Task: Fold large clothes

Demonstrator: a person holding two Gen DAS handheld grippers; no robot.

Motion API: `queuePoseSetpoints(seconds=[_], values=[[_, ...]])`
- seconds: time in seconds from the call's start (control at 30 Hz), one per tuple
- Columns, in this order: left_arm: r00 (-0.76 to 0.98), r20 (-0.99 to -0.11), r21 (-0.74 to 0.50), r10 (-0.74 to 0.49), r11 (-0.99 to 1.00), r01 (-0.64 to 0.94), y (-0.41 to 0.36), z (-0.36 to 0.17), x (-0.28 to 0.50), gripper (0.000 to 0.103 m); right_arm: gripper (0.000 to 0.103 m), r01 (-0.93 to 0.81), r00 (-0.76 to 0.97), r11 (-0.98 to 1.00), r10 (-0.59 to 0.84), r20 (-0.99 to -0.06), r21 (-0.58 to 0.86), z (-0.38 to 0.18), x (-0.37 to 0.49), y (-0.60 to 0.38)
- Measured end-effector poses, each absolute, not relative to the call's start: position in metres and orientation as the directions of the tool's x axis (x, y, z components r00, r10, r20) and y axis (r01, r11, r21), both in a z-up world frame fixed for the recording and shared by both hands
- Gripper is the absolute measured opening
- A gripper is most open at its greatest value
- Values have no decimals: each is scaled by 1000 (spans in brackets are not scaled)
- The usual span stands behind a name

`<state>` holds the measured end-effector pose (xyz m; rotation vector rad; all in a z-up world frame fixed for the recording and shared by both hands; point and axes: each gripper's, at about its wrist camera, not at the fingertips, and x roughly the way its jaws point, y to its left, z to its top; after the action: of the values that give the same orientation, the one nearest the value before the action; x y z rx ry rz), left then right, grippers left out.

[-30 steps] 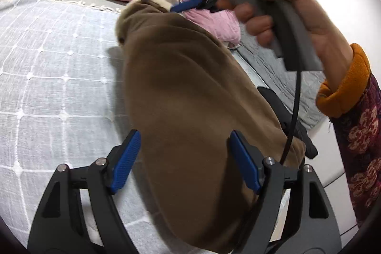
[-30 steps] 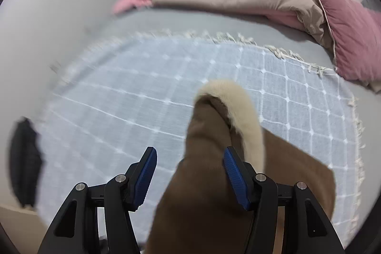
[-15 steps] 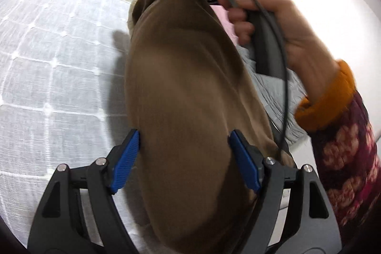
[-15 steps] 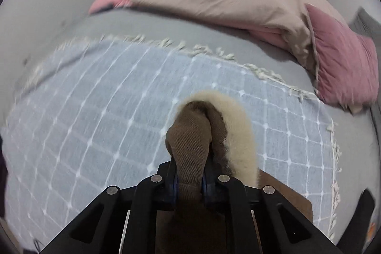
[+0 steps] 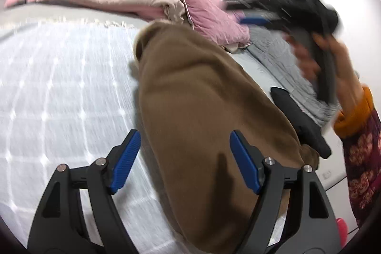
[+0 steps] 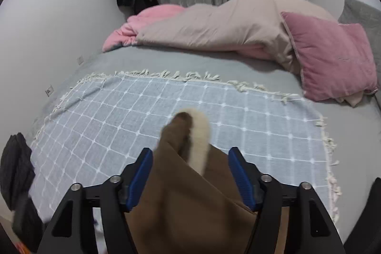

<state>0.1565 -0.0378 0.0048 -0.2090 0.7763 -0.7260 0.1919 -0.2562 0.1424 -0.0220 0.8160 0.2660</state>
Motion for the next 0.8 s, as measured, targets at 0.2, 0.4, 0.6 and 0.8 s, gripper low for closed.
queuePoseSetpoints(seconds=[0.2, 0.4, 0.6, 0.8], values=[[536, -577, -337, -616, 777, 532, -65, 26, 182, 77, 73, -102, 610, 976, 215, -763, 193, 101, 145, -360], [571, -598, -299, -563, 817, 493, -87, 21, 207, 77, 72, 47, 541, 809, 473, -695, 586, 26, 133, -426], [605, -604, -237, -519, 842, 485, -102, 19, 215, 76, 10, 2, 571, 684, 598, -562, 730, 33, 144, -408], [594, -572, -246, -566, 808, 535, -126, 30, 212, 76, 11, -127, 719, 836, 449, -531, 534, 97, 145, -416]])
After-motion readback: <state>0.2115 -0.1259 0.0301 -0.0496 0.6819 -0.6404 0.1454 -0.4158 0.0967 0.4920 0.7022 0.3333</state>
